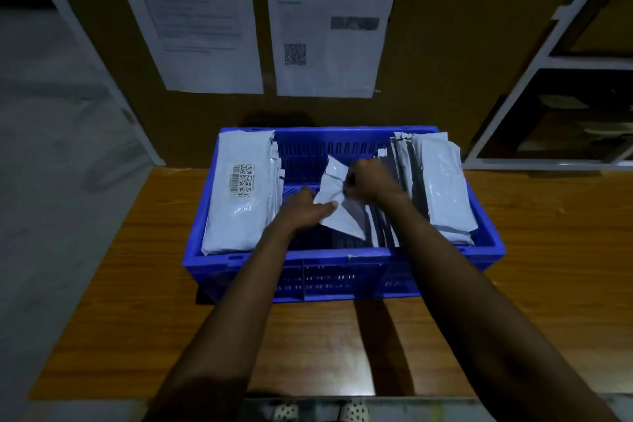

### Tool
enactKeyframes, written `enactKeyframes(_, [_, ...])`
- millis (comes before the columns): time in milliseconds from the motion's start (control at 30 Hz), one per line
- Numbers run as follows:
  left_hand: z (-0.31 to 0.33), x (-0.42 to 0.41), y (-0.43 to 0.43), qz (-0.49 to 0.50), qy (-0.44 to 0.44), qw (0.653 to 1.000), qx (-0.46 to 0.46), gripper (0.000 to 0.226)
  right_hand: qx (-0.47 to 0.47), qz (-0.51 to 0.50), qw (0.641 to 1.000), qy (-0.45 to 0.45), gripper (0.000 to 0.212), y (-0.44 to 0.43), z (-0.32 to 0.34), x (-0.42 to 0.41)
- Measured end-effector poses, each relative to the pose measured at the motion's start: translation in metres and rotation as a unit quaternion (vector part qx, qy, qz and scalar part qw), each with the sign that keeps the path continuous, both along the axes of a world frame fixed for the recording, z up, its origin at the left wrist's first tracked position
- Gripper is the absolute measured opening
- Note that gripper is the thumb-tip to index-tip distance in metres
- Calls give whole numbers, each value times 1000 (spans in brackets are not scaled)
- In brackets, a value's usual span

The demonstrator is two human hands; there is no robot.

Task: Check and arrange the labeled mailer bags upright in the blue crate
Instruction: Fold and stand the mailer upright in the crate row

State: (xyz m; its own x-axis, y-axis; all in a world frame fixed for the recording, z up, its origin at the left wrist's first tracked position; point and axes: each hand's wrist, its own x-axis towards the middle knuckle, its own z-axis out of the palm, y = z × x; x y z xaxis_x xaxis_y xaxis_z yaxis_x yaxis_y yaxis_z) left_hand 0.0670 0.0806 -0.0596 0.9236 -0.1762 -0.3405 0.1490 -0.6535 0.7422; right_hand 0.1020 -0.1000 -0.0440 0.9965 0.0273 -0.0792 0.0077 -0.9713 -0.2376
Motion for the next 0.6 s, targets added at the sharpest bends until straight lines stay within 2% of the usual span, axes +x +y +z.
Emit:
enactKeyframes(33, [2, 0, 1, 30, 7, 999, -45, 60, 23, -10, 999, -27, 19, 0, 7, 0])
enactKeyframes(133, [14, -1, 3, 122, -17, 974, -189, 33, 121, -31, 988, -89, 17, -1, 33, -3])
enactKeyframes(233, [30, -5, 11, 123, -37, 958, -255, 25, 205, -11, 971, -127, 6, -5, 53, -11])
enactKeyframes(267, [33, -4, 14, 116, -51, 960, -250, 27, 232, -12, 962, -146, 10, -8, 55, -15])
enactKeyframes(367, [41, -4, 23, 110, -54, 959, -255, 32, 265, -40, 944, -192, 40, -19, 53, -21])
enactKeyframes(500, [54, -9, 30, 57, -57, 959, -271, 31, 410, -99, 902, -94, 66, -34, 48, -26])
enactKeyframes(600, [68, -11, 32, -2, -63, 961, -269, 31, 488, -114, 864, -48, 66, -44, 51, -29])
